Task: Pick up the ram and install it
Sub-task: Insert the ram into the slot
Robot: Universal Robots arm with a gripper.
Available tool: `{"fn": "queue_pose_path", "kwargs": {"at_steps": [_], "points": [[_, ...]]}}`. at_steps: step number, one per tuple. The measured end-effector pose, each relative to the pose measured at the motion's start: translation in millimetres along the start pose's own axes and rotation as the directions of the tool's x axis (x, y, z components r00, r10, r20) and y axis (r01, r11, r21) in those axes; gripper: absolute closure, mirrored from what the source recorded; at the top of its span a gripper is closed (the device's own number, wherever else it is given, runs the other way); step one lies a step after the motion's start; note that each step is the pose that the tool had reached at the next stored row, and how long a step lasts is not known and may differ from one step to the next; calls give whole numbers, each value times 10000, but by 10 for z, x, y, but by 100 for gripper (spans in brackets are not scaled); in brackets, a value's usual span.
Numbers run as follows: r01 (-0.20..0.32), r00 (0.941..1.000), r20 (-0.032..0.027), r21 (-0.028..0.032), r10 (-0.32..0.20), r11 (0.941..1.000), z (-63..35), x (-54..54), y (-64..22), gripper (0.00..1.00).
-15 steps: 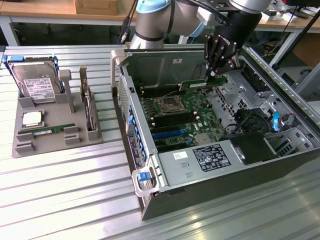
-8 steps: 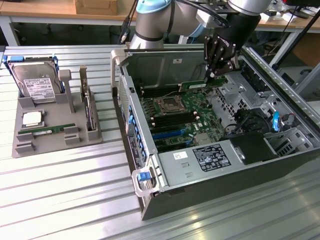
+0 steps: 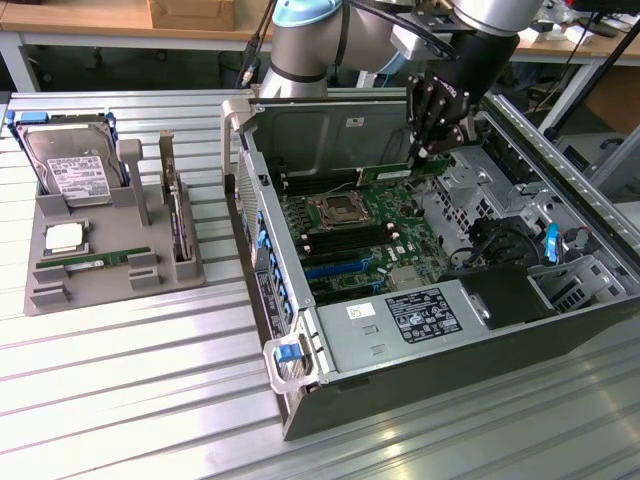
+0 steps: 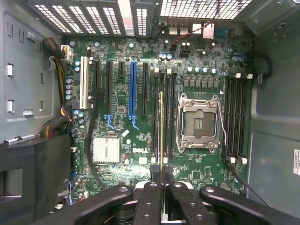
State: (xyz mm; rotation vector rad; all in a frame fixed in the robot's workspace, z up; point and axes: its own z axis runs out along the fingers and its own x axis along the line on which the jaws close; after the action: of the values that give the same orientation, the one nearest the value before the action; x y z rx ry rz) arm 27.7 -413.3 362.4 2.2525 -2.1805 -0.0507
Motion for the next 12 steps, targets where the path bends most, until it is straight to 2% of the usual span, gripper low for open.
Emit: {"fn": "queue_pose_path", "kwargs": {"at_steps": [12], "points": [[0,10000,-1,0,0,10000,92,2,-3,88]]}}
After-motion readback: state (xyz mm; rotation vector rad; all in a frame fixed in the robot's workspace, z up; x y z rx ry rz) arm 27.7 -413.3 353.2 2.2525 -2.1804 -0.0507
